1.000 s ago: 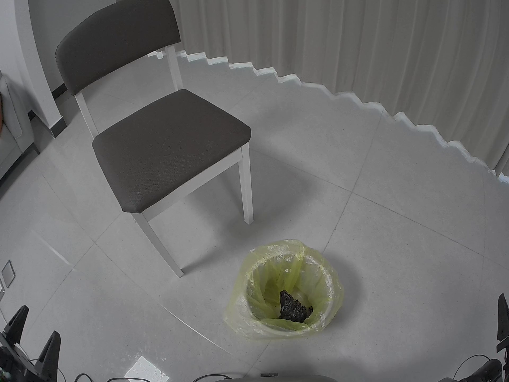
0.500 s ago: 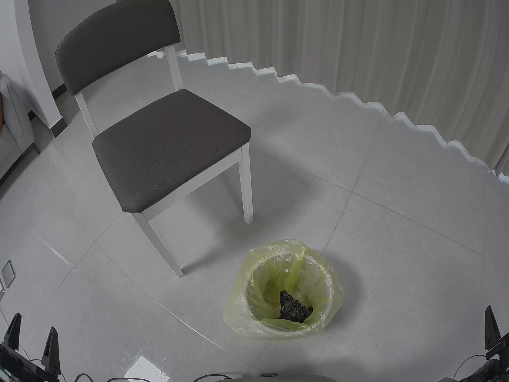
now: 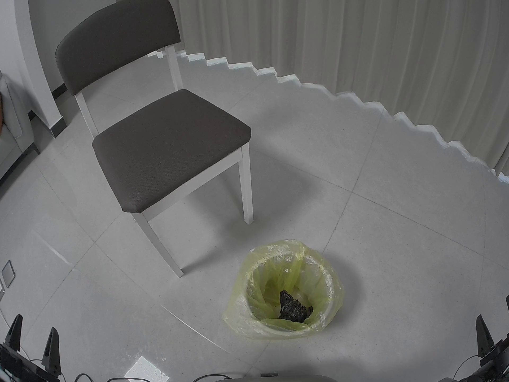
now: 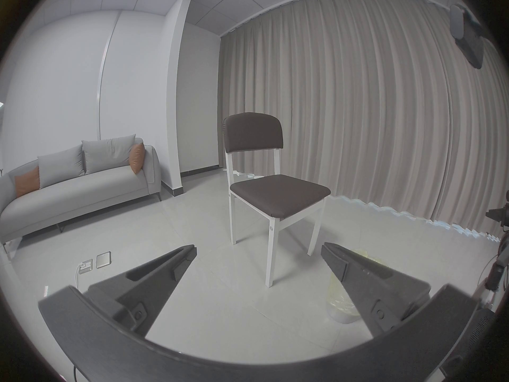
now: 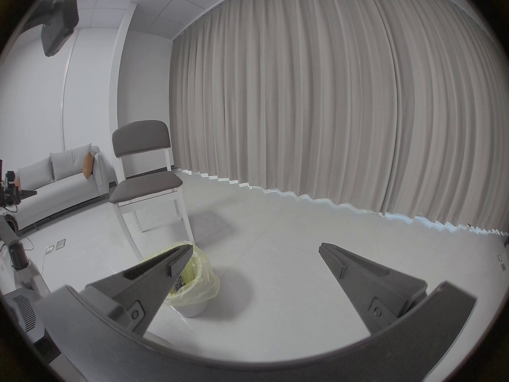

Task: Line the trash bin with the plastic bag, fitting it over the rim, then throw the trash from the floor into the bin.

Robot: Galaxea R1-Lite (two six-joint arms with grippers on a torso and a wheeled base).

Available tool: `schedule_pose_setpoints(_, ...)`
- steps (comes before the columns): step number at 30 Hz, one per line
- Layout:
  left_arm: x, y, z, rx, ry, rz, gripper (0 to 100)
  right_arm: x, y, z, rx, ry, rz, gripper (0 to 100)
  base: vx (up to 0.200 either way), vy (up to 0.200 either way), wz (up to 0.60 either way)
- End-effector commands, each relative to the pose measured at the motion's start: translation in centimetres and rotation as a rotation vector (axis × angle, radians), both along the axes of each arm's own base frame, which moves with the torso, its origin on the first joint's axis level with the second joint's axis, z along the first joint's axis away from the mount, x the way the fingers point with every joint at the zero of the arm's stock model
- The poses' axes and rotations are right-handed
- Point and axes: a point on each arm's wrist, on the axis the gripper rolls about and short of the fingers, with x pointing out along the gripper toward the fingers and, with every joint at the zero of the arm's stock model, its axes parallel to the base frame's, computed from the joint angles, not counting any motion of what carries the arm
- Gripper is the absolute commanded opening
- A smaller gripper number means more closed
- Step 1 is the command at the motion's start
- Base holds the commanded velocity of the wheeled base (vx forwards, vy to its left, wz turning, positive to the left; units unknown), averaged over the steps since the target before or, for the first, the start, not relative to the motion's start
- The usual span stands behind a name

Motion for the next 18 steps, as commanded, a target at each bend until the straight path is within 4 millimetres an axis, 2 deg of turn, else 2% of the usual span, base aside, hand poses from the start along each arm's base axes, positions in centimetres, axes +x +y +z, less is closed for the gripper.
schedule_pose_setpoints(1, -0.07, 0.0, -0.02, 0.003, -0.009, 0.0, 100, 0.02, -0.03, -0.45, 0.005, 0.002, -0.011, 100, 0.0, 0.0, 0.0)
schedule_pose_setpoints(18, -0.07, 0.0, -0.02, -0.003, -0.01, 0.0, 100, 0.02, -0.1, -0.45, 0.031, 0.0, -0.047, 100, 0.0, 0.0, 0.0)
